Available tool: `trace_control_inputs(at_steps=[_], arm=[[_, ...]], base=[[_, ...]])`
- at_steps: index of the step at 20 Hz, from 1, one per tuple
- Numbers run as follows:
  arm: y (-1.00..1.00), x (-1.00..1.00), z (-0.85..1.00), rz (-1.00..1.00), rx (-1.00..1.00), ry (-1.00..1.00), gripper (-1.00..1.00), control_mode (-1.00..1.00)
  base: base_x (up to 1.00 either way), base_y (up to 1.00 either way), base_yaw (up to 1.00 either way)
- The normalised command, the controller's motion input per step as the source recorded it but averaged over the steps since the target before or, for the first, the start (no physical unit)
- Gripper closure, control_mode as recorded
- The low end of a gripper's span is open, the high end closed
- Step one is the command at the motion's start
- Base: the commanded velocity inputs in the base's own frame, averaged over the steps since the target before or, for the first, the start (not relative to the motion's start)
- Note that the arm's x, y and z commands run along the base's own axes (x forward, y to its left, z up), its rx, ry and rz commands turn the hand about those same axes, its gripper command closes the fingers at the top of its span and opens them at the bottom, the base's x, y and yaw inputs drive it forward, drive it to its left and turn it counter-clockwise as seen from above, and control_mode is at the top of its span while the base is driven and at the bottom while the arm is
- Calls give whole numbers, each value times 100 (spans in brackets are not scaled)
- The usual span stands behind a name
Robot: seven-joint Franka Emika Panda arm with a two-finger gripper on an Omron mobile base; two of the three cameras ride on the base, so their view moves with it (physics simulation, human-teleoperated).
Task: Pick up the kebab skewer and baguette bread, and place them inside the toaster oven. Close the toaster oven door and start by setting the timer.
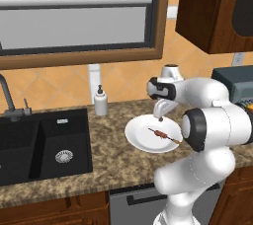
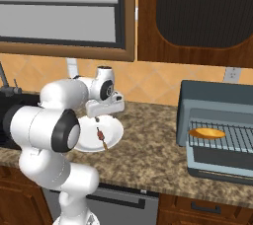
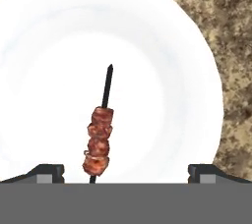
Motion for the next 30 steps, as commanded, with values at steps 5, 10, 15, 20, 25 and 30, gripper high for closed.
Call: trace_control_inputs(at_steps=[5,10,15,20,25,30], arm=[[15,-17,-62,4,-1,-8,-100,-100],[9,-13,-52,0,0,-13,-100,-100],[0,-21,-47,0,0,-13,-100,-100],[0,-10,-30,0,0,-7,-100,-100],[0,0,-18,0,0,-4,100,-100],[0,0,-4,0,0,-1,100,-100]], base=[[0,0,0],[0,0,0],[0,0,0],[0,0,0],[0,0,0],[0,0,0]])
